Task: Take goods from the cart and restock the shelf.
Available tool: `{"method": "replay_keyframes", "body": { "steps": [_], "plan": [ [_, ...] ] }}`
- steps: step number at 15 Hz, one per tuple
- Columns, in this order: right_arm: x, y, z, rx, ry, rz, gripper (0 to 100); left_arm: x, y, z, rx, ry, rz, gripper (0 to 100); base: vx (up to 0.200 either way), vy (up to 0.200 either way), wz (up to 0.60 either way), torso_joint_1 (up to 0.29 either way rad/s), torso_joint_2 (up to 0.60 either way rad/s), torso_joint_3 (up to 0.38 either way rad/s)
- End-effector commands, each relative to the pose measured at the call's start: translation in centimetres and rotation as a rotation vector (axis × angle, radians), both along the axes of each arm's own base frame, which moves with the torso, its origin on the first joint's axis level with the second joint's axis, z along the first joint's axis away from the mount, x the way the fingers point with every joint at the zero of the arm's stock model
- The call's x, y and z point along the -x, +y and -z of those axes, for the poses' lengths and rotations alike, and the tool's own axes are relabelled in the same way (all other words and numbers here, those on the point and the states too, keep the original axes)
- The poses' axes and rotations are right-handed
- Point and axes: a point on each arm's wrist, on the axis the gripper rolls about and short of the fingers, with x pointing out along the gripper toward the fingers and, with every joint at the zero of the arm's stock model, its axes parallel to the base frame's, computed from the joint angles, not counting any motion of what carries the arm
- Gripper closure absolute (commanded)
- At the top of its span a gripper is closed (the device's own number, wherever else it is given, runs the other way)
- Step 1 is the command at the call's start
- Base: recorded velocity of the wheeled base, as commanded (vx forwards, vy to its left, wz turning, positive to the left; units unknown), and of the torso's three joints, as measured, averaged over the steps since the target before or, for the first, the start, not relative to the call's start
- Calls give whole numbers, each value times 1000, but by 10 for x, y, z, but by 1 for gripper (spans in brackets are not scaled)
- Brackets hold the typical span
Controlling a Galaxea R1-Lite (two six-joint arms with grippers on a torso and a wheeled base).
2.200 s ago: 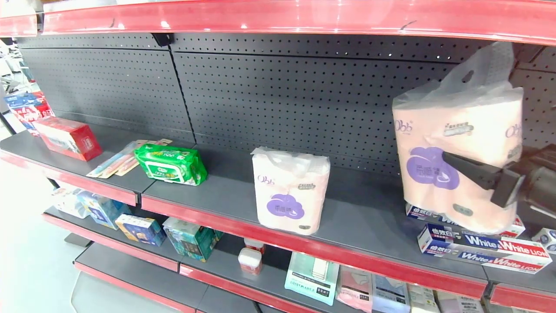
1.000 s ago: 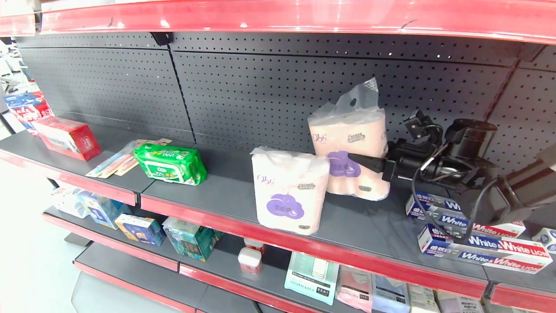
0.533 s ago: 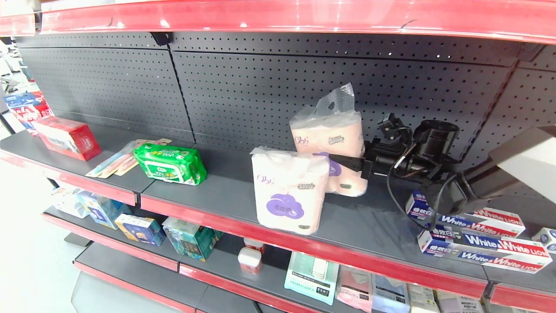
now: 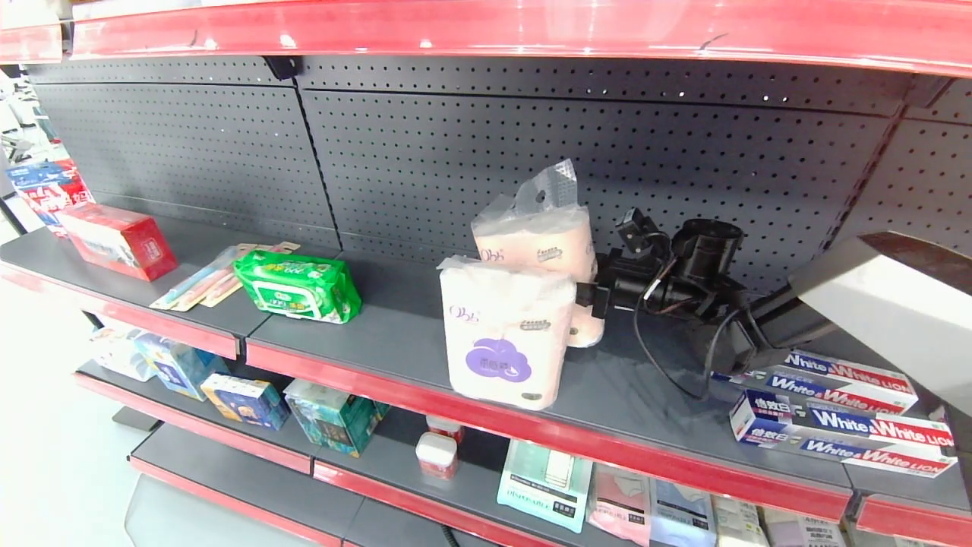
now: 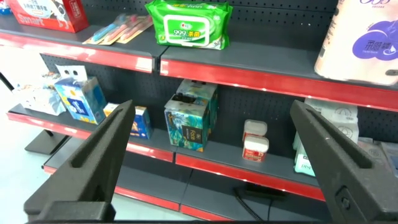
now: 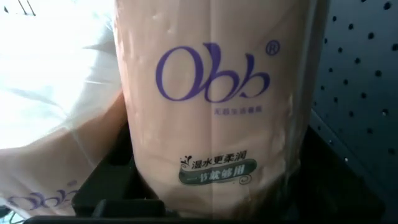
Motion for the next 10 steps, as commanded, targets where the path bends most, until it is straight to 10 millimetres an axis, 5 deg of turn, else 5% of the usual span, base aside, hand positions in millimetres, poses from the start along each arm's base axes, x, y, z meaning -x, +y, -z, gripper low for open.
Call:
{"method": "replay_keyframes", "body": {
  "steps": [1, 10],
  "plan": [
    [-7, 10, 9, 0, -2, -19, 100, 0, 0, 0, 0, 1, 0, 0, 0, 0, 0, 0, 0, 0],
    [-32, 21, 26, -8, -36, -22, 100, 0, 0, 0, 0, 1, 0, 0, 0, 0, 0, 0, 0, 0]
  ]
}}
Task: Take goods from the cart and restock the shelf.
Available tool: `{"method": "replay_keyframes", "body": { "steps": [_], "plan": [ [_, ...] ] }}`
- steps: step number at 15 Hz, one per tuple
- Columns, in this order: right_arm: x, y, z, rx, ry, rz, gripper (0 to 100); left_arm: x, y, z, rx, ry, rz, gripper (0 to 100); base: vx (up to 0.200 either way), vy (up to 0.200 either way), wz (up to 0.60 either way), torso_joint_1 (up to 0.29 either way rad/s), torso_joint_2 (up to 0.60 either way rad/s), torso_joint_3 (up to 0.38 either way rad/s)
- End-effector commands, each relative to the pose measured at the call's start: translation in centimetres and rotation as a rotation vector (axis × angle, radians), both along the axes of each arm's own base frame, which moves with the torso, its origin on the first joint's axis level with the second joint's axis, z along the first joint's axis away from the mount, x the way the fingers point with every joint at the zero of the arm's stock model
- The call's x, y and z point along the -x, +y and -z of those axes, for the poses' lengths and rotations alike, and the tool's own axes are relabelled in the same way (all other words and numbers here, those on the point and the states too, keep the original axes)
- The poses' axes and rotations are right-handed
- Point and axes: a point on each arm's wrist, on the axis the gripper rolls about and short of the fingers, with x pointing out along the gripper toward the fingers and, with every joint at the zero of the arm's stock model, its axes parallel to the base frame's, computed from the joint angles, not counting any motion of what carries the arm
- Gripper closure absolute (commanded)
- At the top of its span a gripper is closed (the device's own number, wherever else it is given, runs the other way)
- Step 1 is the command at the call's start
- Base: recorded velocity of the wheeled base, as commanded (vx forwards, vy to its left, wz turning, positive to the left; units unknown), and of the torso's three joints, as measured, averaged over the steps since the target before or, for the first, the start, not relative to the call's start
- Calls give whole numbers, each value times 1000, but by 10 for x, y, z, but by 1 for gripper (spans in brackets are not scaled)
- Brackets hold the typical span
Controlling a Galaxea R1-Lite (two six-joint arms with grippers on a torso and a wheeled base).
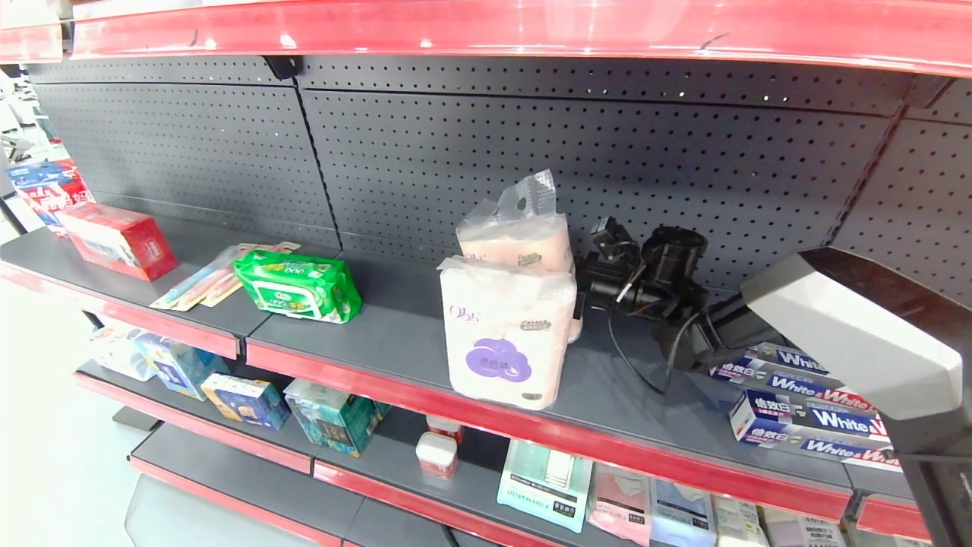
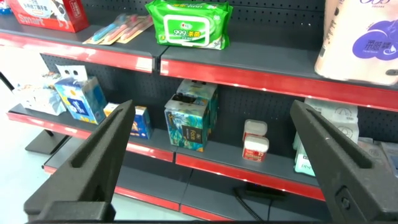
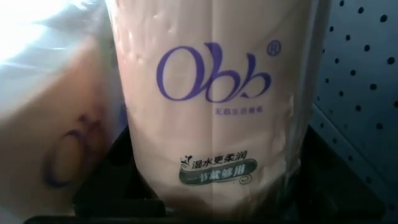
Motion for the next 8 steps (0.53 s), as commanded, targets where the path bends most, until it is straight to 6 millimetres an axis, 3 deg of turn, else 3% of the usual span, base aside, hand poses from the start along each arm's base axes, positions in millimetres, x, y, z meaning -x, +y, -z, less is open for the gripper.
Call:
{"method": "replay_keyframes", "body": {
  "steps": [1, 8],
  "plan": [
    [-7, 1, 5, -3, -1, 7, 100, 0, 0, 0, 0, 1, 0, 0, 0, 0, 0, 0, 0, 0],
    [-18, -22, 17, 19, -9, 42, 100, 0, 0, 0, 0, 1, 0, 0, 0, 0, 0, 0, 0, 0]
  ]
}}
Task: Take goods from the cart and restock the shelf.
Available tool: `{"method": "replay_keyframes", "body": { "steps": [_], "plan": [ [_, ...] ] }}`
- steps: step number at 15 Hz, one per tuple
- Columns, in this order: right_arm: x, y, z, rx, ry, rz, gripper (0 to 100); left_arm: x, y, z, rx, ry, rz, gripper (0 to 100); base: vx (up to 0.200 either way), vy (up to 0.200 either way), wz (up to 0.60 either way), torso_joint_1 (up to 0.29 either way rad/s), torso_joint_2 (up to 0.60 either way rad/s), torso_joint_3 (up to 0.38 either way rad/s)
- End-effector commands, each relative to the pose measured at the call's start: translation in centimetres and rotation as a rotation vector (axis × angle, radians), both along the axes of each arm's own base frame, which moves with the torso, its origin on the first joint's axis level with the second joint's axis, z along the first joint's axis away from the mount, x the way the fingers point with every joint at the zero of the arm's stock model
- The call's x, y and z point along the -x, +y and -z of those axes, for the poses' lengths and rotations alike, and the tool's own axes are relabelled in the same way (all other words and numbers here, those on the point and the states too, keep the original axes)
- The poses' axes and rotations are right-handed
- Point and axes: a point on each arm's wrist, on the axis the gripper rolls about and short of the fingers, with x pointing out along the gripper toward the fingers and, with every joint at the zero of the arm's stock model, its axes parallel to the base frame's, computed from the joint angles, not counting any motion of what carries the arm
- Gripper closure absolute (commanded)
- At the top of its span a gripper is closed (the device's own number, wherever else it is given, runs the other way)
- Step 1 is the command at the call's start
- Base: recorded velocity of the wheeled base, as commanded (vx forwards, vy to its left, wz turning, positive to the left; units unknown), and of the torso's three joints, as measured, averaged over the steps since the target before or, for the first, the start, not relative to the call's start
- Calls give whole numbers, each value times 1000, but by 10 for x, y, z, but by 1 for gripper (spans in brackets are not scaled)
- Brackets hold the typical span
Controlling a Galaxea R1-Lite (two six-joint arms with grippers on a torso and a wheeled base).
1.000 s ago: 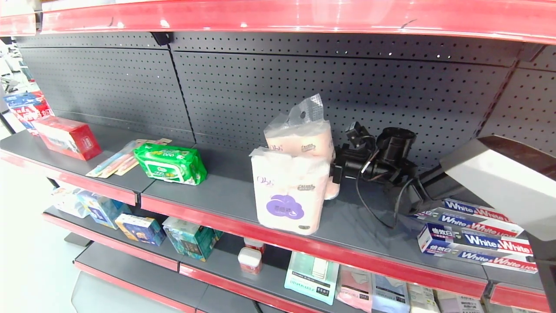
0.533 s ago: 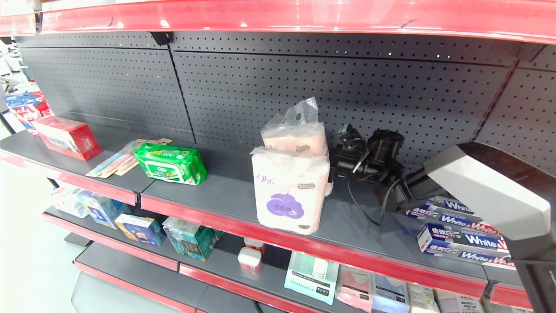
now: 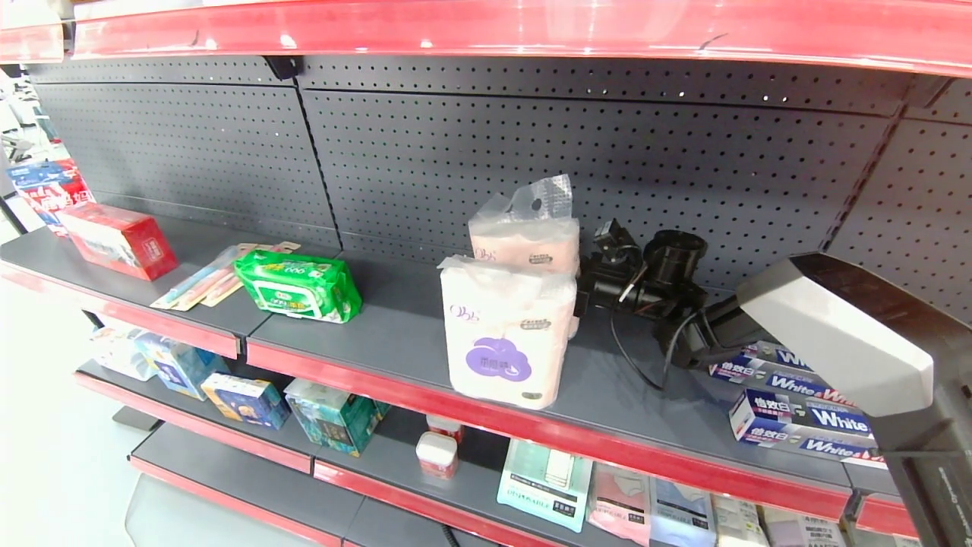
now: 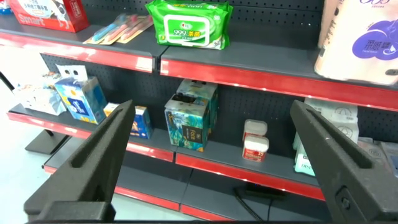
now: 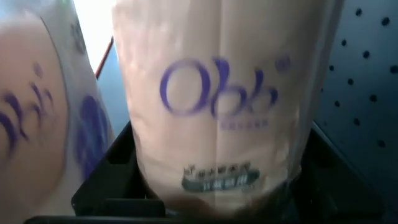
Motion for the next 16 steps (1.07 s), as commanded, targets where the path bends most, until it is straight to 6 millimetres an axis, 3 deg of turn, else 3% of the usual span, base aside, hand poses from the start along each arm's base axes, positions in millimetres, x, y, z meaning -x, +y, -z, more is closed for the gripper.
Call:
{"method": "replay_keyframes", "body": {
  "steps": [1, 6, 16],
  "plan": [
    [-2, -11, 6, 10, 8, 8, 100, 0, 0, 0, 0, 1, -1, 0, 0, 0, 0, 0, 0, 0],
    [-2, -42, 11, 48, -28, -55, 100, 0, 0, 0, 0, 1, -1, 0, 0, 0, 0, 0, 0, 0],
    [4, -45, 15, 56, -37, -175, 100, 0, 0, 0, 0, 1, -1, 0, 0, 0, 0, 0, 0, 0]
  ]
}}
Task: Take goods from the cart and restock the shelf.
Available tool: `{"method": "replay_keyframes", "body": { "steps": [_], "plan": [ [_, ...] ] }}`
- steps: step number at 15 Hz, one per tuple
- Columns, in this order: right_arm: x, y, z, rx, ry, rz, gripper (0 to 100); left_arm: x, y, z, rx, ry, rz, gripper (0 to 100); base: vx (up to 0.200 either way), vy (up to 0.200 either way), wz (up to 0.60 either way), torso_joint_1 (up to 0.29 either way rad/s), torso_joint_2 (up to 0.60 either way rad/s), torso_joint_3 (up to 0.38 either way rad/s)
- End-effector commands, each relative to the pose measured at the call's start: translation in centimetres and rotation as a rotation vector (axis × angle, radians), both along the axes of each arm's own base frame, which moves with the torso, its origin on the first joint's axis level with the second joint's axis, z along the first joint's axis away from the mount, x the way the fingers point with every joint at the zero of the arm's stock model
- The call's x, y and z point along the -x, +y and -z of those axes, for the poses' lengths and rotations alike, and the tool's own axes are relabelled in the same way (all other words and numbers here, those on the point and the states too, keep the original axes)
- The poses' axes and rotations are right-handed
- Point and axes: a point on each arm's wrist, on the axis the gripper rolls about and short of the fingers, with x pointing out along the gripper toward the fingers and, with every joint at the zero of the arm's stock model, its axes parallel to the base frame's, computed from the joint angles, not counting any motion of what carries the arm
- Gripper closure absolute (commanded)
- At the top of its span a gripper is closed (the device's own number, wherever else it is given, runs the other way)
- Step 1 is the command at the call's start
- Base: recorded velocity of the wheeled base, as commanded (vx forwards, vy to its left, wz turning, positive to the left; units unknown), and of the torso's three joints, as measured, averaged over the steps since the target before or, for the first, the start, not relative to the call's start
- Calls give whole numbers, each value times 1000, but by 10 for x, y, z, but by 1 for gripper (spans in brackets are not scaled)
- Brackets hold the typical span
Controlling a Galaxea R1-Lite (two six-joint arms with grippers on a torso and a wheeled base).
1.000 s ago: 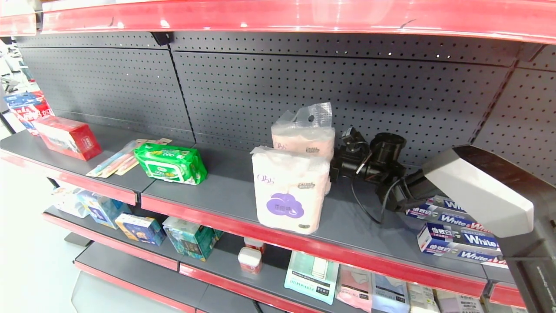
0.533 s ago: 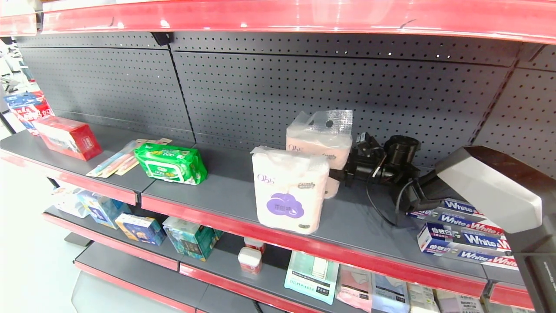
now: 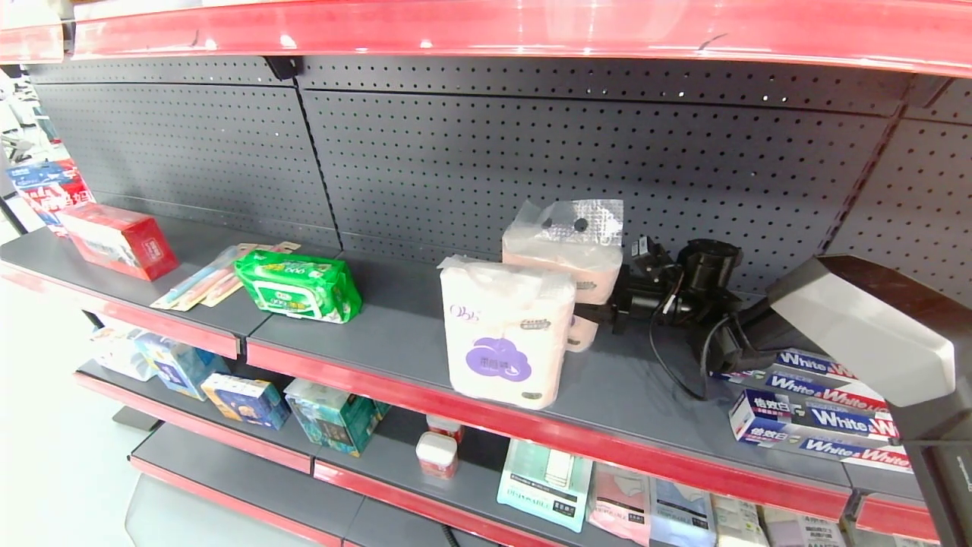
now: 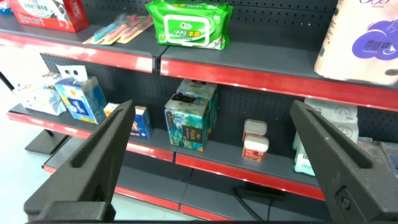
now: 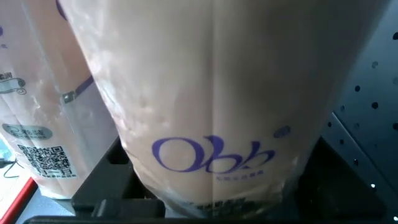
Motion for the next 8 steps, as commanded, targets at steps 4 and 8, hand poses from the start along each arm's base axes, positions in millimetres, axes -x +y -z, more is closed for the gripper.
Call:
{"method": "replay_keyframes", "body": {
  "steps": [4, 8],
  "plan": [
    [1, 10, -4, -3, -10, -18, 100, 0, 0, 0, 0, 1, 0, 0, 0, 0, 0, 0, 0, 0],
    [2, 17, -7, -7, -11, -34, 100, 0, 0, 0, 0, 1, 0, 0, 0, 0, 0, 0, 0, 0]
  ]
}}
